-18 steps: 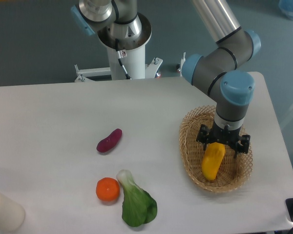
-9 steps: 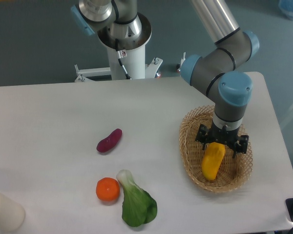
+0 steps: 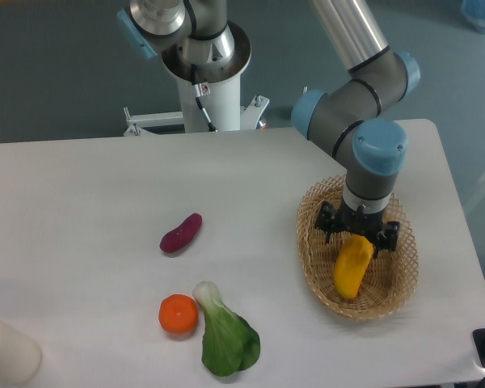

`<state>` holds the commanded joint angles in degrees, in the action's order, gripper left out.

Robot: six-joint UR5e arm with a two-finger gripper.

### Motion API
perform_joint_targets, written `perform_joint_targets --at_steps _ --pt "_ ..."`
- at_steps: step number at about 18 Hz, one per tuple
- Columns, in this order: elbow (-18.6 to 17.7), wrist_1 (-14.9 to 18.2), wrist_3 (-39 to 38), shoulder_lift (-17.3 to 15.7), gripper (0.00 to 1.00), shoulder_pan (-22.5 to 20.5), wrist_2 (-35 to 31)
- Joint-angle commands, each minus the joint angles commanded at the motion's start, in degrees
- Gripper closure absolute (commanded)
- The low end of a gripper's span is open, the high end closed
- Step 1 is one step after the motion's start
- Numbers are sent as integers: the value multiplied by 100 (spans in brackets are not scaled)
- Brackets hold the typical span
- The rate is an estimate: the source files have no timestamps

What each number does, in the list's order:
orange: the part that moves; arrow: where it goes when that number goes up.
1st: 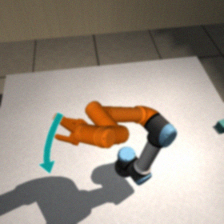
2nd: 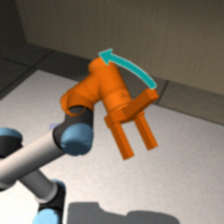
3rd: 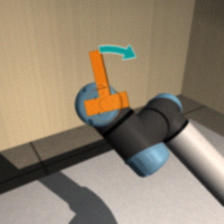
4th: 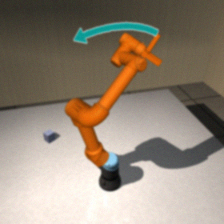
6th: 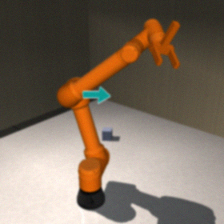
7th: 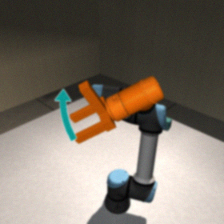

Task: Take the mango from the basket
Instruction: 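Lower the open gripper around the yellow mango in the wicker basket, then close the gripper fingers on the yellow mango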

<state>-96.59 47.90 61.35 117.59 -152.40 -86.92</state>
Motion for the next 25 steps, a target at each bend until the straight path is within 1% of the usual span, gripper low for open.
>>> perform_joint_targets --at_steps 2,5,7,8,10,12,14,17,18,19,20,25 --pt "27 -17 0 44 0 -9 9" --pt "140 -211 9 123 0 -9 9" --pt "132 -237 9 141 0 -9 0" --pt "141 -246 0 202 0 -9 -52" --pt "106 -255 -9 237 0 0 -263" --pt "1 -351 -26 264 0 35 -273" --pt "-35 -369 -26 246 0 35 -264" --pt "-9 -395 -53 273 0 44 -264" --pt "9 -422 -79 273 23 44 -264" --pt "9 -431 -62 255 43 35 -246" --pt "18 -422 -9 238 57 35 -237" --pt "53 -431 0 194 59 26 -229"
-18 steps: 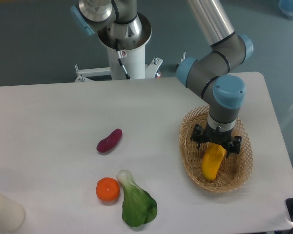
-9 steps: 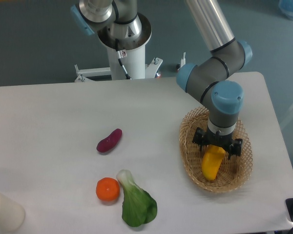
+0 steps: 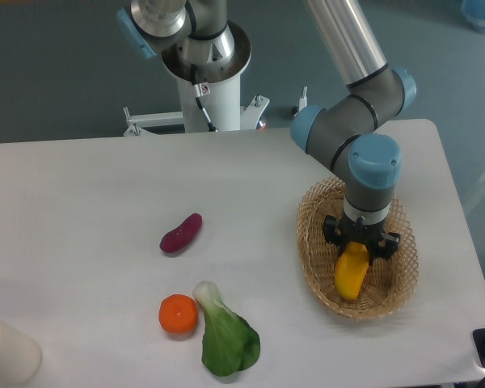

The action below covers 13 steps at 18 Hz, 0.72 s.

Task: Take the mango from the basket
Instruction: 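Close the gripper fingers on the yellow mango, then lift the gripped mango up out of the basket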

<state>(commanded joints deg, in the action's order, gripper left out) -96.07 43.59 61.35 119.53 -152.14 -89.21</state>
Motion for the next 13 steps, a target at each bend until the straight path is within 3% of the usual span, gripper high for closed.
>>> perform_joint_targets --at_steps 4,7,10,13 --pt "97 52 70 -175 59 -26 -35" --pt "184 227 184 -509 59 -26 -9" --pt "351 789 272 -764 59 -9 9" --pt "632 1667 272 -1124 59 26 122"
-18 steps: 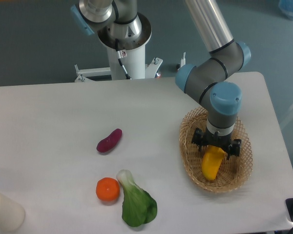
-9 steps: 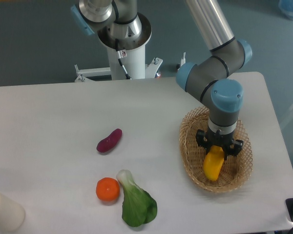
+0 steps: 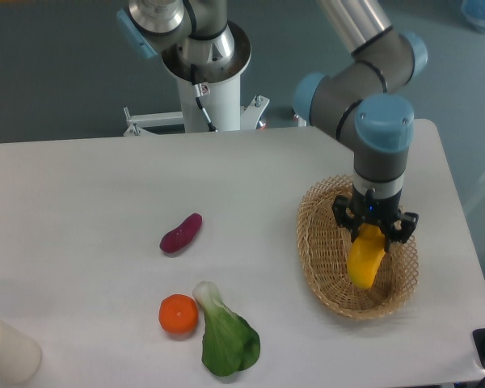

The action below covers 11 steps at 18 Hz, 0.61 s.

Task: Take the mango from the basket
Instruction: 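Lift the gripped mango up out of the basket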

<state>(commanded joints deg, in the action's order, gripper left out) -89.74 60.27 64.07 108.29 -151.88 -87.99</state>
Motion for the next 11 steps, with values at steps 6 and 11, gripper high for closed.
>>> perform_joint_targets --at_steps 6,11 --pt "53 538 -61 -545 59 150 440" --pt "71 591 -97 -634 59 202 519"
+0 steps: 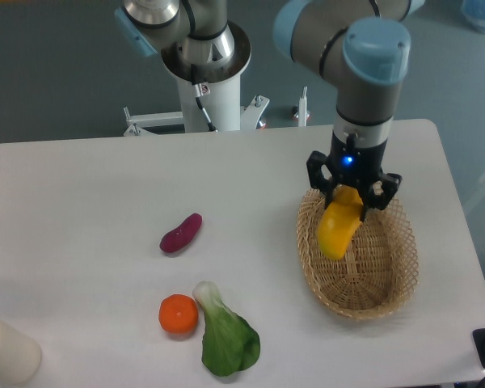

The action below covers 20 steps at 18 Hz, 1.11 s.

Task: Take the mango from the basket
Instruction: 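Lift the gripped mango up out of the basket, then hold the mango raised above the basket rim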

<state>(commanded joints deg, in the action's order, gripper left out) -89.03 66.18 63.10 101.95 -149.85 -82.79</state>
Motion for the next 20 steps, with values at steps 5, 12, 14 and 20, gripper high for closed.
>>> perform_joint_targets --at_steps 5,12,14,20 --pt "0 0 -35 -18 59 70 0" --pt "18 -26 -61 -9 59 70 18" --pt "18 -35 -61 -9 59 70 18" --pt "18 -44 -61 -9 59 70 18"
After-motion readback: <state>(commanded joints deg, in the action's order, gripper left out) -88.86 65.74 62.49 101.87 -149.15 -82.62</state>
